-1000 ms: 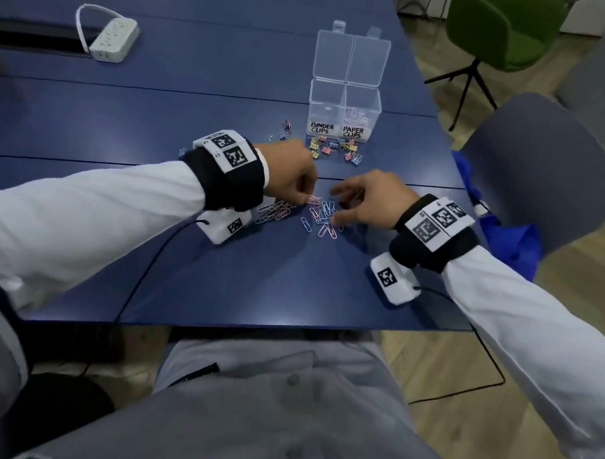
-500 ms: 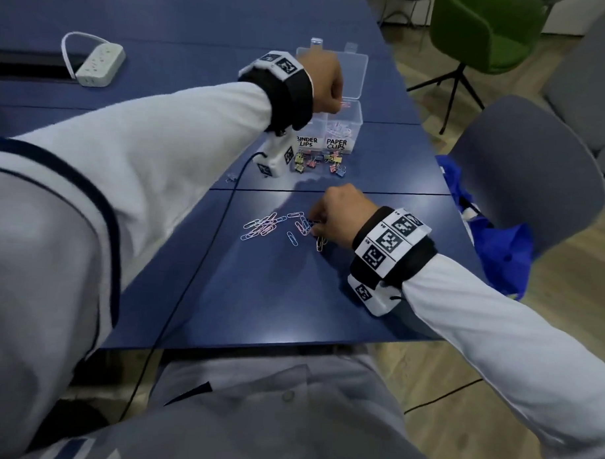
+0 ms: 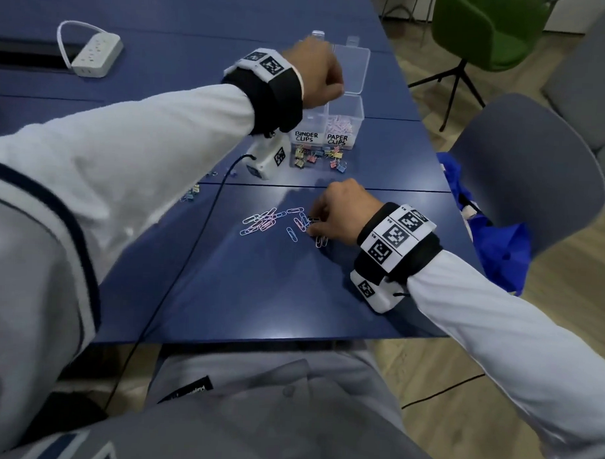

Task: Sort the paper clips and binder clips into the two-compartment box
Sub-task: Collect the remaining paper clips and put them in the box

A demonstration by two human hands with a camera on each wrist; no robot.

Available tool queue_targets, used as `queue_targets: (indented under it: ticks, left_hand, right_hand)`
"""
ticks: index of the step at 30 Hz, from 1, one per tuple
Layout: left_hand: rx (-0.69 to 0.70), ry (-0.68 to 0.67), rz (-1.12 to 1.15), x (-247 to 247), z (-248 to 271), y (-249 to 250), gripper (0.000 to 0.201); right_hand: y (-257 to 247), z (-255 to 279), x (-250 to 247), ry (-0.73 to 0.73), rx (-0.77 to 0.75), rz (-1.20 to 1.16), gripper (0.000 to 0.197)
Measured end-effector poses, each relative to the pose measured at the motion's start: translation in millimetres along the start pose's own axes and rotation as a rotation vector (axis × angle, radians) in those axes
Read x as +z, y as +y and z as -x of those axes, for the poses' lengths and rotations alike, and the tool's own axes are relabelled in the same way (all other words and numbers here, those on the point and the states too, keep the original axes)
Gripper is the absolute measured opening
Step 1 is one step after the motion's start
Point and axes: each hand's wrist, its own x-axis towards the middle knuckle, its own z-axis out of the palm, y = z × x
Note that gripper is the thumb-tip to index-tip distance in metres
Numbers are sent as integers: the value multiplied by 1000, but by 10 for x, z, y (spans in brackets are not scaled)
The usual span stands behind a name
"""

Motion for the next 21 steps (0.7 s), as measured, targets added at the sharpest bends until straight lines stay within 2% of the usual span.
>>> queue_targets:
  ticks: [3,6,9,12,16,18,21]
  left_hand:
    - [65,-81,-29,-109,464,-45,25]
    - [80,-342,-128,-96,988,-145,25]
    - [18,-499,-168,18,1390,-236,43]
    - [-48,-508,-154,163,1632,-292,55]
    - [-73,-450,-167,314,1692,-222,53]
    - [-60,-452,-205,355,1635,-174,47]
    - [-53,-459,-234,399,1536,-141,34]
  right_hand:
    - [-11,-26,4,31,-11,18,16]
    - [-60,-67,18,49,-39,36,16]
    - [-70,-52,-12,58,-44,-81,29]
    - [-9,6,-69,46,-53,-99,44]
    - [8,63,-72,-79,-55,27,57]
    - [-35,71,-45,-106,-77,76,53]
    - [-123,59,-4,-75,-97,103,39]
